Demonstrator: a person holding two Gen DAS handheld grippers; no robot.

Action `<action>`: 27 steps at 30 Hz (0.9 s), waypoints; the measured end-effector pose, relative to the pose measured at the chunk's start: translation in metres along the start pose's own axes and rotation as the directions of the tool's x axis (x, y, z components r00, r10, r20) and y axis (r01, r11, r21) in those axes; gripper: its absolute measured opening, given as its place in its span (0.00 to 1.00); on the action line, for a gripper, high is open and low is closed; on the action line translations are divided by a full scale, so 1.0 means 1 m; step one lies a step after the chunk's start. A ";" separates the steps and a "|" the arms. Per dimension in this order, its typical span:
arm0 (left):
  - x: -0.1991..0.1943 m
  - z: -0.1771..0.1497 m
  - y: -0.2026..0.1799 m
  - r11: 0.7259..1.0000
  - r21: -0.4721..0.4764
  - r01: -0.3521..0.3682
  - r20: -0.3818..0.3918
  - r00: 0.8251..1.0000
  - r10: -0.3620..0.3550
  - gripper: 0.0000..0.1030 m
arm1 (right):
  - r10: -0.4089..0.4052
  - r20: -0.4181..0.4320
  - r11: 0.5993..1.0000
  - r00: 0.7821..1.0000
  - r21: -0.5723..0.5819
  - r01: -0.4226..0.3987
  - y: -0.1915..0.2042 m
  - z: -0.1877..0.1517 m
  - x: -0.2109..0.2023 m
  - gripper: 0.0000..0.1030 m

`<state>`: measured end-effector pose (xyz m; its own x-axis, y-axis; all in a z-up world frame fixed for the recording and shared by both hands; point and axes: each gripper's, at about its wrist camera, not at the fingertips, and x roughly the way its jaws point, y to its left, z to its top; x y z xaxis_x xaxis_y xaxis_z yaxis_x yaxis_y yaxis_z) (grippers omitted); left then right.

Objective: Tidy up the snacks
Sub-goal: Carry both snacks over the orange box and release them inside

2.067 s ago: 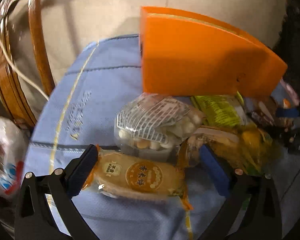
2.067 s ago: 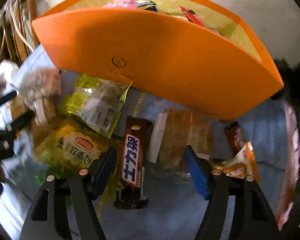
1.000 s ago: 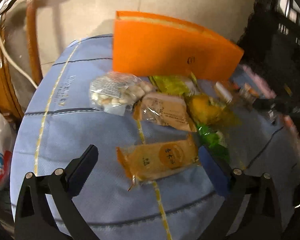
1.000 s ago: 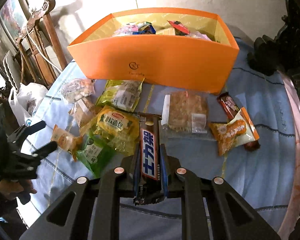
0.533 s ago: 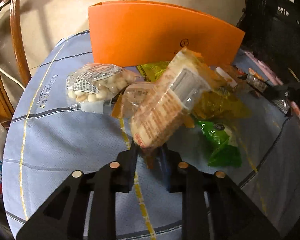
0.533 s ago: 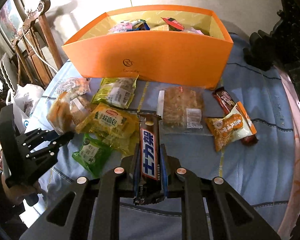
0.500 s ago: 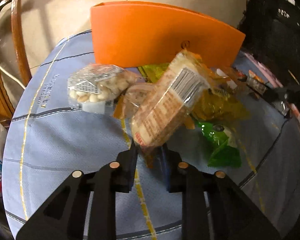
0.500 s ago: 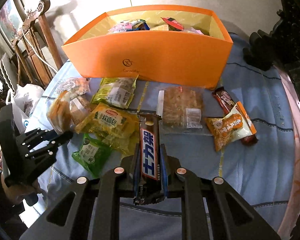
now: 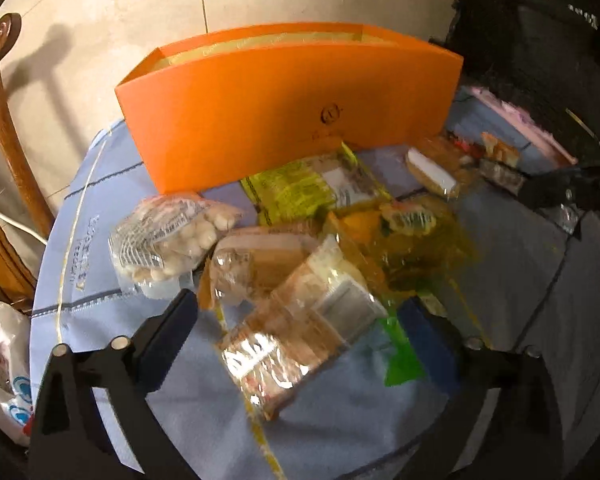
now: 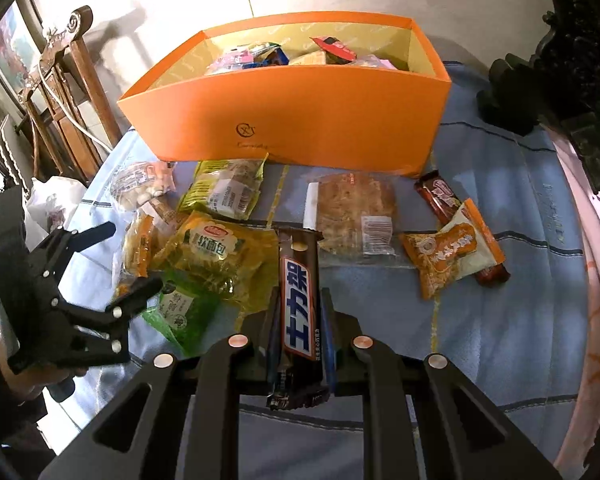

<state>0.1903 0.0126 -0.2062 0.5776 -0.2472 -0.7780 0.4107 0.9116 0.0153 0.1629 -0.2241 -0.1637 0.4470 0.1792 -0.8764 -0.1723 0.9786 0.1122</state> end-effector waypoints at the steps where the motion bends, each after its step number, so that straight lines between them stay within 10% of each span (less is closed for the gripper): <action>1: 0.002 0.001 0.000 1.000 0.003 0.009 -0.006 1.000 -0.009 0.42 | -0.003 0.000 1.000 1.000 0.000 0.003 -0.001 -0.001 -0.001 0.17; 16: -0.073 0.031 0.023 0.980 -0.110 0.169 0.171 0.974 -0.149 0.31 | 0.022 0.081 1.000 0.996 -0.009 -0.021 -0.002 0.027 -0.033 0.17; 27: -0.102 0.226 0.060 0.981 -0.146 0.124 0.314 0.947 -0.073 0.42 | 0.055 0.296 0.993 0.954 -0.116 -0.021 0.013 0.199 -0.126 0.20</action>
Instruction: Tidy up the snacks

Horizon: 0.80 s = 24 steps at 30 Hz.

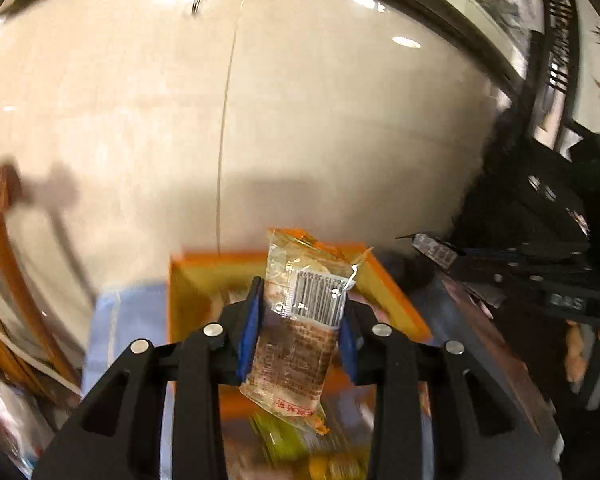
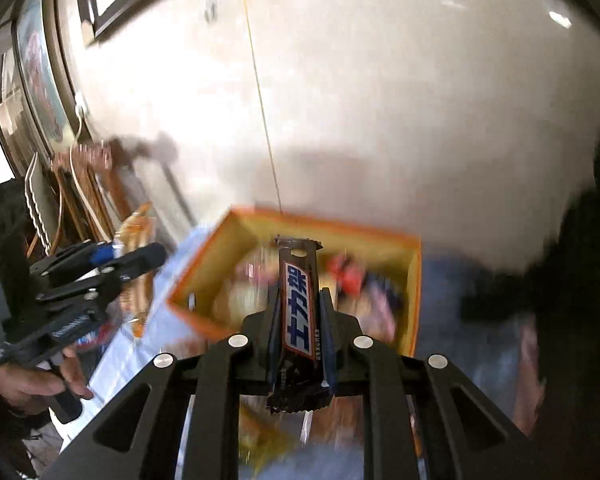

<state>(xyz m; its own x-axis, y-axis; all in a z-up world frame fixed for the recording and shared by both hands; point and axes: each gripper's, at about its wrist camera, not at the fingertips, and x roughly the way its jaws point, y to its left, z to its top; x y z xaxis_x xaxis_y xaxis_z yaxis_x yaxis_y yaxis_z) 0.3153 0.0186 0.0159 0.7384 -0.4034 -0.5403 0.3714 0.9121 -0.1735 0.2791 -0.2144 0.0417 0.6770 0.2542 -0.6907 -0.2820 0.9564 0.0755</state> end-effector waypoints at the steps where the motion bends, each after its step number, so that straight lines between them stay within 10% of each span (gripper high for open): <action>1: 0.009 0.014 0.002 1.000 -0.015 -0.007 -0.013 1.000 0.006 0.81 | 0.011 0.006 1.000 1.000 0.001 -0.011 -0.003 0.020 0.003 0.20; 3: 0.024 0.036 0.010 0.997 -0.060 -0.047 -0.002 0.999 0.047 0.96 | 0.008 -0.008 1.000 1.000 0.004 -0.008 -0.010 0.040 0.015 0.66; 4: 0.030 0.041 0.015 0.995 -0.077 -0.056 -0.013 0.998 0.055 0.96 | -0.006 -0.014 1.000 1.000 0.003 0.006 -0.014 0.046 0.022 0.72; 13: 0.026 -0.012 0.026 0.997 -0.044 -0.069 -0.078 0.995 0.065 0.96 | -0.070 -0.085 0.997 0.994 -0.041 0.067 -0.029 0.000 0.036 0.72; 24: 0.041 -0.213 0.079 0.980 -0.072 -0.187 -0.336 0.930 0.152 0.96 | -0.228 -0.363 0.950 0.904 0.121 0.288 -0.089 -0.218 0.083 0.72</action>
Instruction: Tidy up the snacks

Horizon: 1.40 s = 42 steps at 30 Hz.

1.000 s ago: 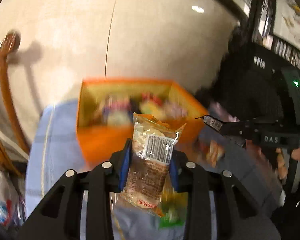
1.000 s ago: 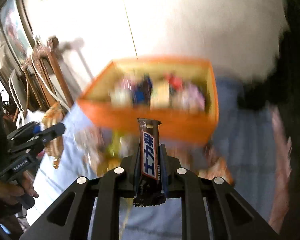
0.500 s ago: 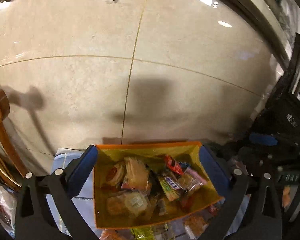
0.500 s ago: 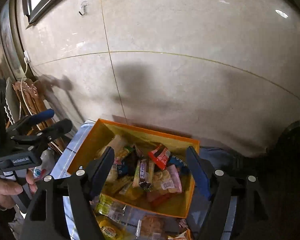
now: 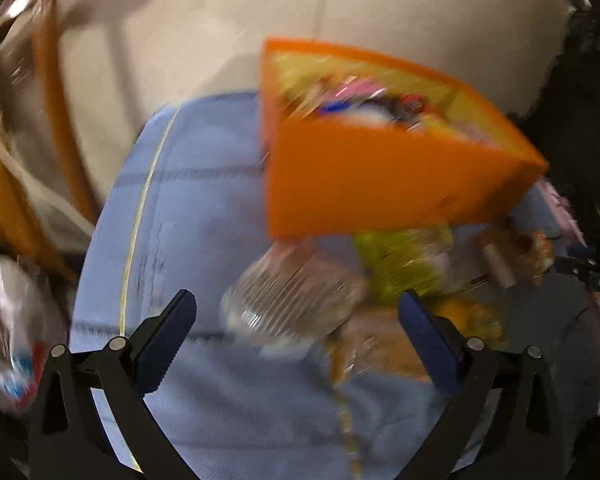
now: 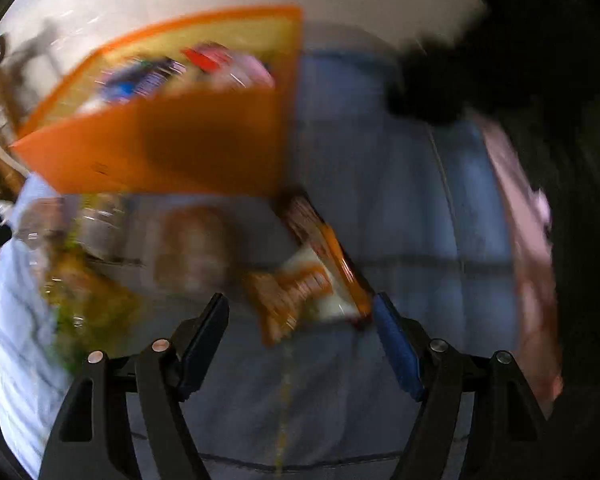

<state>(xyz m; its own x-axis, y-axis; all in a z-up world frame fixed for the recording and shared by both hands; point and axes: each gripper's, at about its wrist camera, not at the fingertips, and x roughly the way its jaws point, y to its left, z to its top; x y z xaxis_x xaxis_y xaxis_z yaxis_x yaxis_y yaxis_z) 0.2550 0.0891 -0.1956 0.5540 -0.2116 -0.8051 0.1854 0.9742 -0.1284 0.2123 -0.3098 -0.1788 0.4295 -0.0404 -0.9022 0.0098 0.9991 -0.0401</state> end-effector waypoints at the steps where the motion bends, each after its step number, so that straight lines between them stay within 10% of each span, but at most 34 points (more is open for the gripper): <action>1: 0.004 -0.002 0.002 1.000 -0.014 -0.002 0.001 1.000 0.002 0.96 | -0.009 0.001 1.000 1.000 0.012 0.009 -0.003 -0.003 0.005 0.72; 12: 0.047 0.015 -0.025 0.996 0.041 -0.075 -0.020 0.997 0.076 0.96 | -0.070 -0.068 0.997 0.995 0.019 0.072 0.018 0.017 0.052 0.67; 15: 0.052 0.013 -0.024 0.996 0.051 -0.070 -0.028 0.997 0.072 0.65 | -0.082 -0.048 0.993 0.996 -0.086 0.077 0.033 0.014 0.047 0.48; 20: 0.042 0.008 -0.020 0.998 0.055 -0.037 0.005 0.999 0.036 0.46 | -0.046 -0.021 0.992 0.999 -0.122 0.043 0.034 0.003 0.029 0.39; 22: 0.033 0.004 -0.015 0.999 0.023 -0.022 0.023 1.000 0.021 0.46 | -0.025 -0.004 0.994 1.000 -0.110 0.025 0.036 -0.003 0.020 0.17; 42: -0.065 0.001 -0.024 0.991 0.018 0.136 0.195 0.971 -0.137 0.45 | 0.166 0.142 0.986 0.976 -0.049 -0.161 0.025 0.007 -0.057 0.11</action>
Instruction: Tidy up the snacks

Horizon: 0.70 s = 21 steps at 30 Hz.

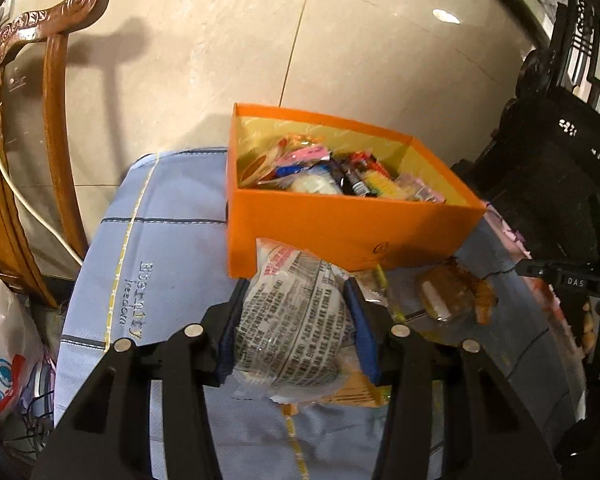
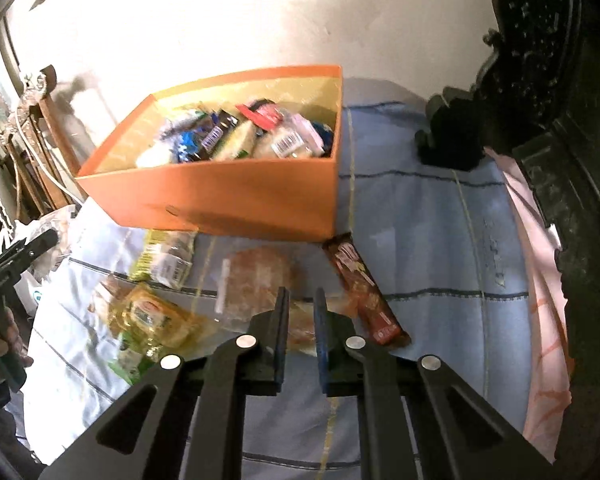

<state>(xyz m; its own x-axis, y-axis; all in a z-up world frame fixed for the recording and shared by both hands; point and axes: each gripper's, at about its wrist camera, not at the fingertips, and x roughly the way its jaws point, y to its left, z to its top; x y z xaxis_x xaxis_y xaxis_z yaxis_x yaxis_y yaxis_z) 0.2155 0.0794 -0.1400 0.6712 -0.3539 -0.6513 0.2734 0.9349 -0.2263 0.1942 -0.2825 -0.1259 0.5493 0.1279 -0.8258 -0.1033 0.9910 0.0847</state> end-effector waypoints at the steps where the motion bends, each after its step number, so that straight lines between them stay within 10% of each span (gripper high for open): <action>1: 0.000 0.000 0.000 1.000 0.000 0.003 0.000 1.000 -0.003 0.45 | 0.002 -0.007 1.000 1.000 -0.002 -0.002 0.001 0.001 0.000 0.11; 4: 0.003 0.000 -0.002 1.000 0.000 0.004 -0.012 1.000 -0.004 0.45 | 0.021 -0.065 0.997 0.998 0.078 -0.016 -0.010 -0.001 0.013 0.15; 6: 0.004 -0.004 -0.002 1.000 -0.004 -0.001 -0.018 1.000 0.001 0.45 | -0.023 -0.056 0.994 0.998 0.109 0.029 -0.020 -0.007 0.018 0.63; 8: 0.005 -0.007 -0.002 1.000 -0.010 -0.005 -0.025 1.000 0.004 0.45 | -0.130 -0.068 0.988 0.989 0.071 0.135 -0.021 -0.017 0.029 0.72; 16: 0.007 -0.016 -0.003 1.000 0.008 -0.020 -0.056 0.998 0.020 0.45 | -0.165 -0.180 0.985 0.970 0.018 0.171 -0.016 -0.025 0.094 0.69; 18: 0.006 -0.017 -0.002 1.000 0.004 -0.019 -0.056 0.998 0.019 0.45 | -0.168 -0.183 0.986 0.969 -0.026 0.166 -0.007 -0.023 0.094 0.40; 21: 0.005 -0.018 0.001 1.000 -0.013 -0.019 -0.050 0.999 0.018 0.45 | -0.153 -0.158 0.988 0.975 -0.058 0.145 0.003 -0.026 0.080 0.37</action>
<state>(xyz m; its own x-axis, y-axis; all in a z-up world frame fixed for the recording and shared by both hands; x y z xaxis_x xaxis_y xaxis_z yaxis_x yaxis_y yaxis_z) 0.2070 0.0791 -0.1567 0.6405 -0.3351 -0.6909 0.2515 0.9417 -0.2236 0.2164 -0.2707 -0.2065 0.4203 -0.0331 -0.9068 -0.0704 0.9951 -0.0689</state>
